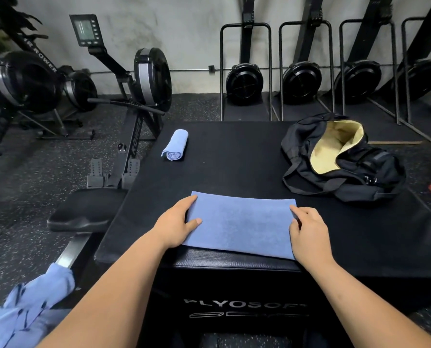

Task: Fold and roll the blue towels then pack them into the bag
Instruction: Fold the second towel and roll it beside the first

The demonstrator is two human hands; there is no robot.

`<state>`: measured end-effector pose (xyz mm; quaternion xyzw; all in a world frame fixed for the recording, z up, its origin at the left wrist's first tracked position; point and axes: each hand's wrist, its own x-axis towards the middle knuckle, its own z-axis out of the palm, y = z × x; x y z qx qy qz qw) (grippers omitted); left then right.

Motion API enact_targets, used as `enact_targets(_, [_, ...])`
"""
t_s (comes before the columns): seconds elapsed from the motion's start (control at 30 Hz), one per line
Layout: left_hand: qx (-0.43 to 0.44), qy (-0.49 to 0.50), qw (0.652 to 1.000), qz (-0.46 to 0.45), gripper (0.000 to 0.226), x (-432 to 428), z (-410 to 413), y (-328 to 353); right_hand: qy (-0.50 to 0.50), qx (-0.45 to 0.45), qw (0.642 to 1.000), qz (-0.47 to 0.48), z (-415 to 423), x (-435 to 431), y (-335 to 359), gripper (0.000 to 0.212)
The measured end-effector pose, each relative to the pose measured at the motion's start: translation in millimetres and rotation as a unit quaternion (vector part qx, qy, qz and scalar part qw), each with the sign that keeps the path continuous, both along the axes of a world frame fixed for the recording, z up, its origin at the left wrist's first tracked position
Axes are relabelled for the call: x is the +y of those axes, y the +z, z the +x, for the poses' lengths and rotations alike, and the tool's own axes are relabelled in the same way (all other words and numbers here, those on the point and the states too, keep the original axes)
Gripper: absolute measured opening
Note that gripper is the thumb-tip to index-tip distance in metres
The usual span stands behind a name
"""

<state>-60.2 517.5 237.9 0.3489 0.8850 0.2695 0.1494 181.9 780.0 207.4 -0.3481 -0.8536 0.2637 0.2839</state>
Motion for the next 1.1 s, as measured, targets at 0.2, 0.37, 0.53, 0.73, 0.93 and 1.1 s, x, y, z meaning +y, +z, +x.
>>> enact_targets(0.2, [0.099,0.06,0.993,0.008,0.068,4,17,-5,-0.032,-0.054,0.998,-0.009,-7,10,-4,0.037])
enact_targets(0.37, [0.288,-0.009,0.958,0.005,0.059,38,45,2,0.032,-0.136,0.977,0.163,-30,-25,17,0.041])
enact_targets(0.53, [0.202,-0.075,0.967,-0.136,0.072,53,58,-15,0.161,-0.309,0.928,0.13,-30,-30,8,0.077])
enact_targets(0.73, [0.198,-0.067,0.957,-0.199,0.08,52,50,-18,0.132,-0.335,0.923,0.134,-29,-26,9,0.085])
enact_targets(0.93, [0.321,-0.029,0.943,-0.078,0.069,32,68,-26,0.11,-0.338,0.928,0.115,-18,-40,13,0.085])
enact_targets(1.1, [0.378,-0.053,0.924,-0.004,0.062,31,70,-31,0.038,-0.36,0.928,0.087,-14,-62,16,0.082])
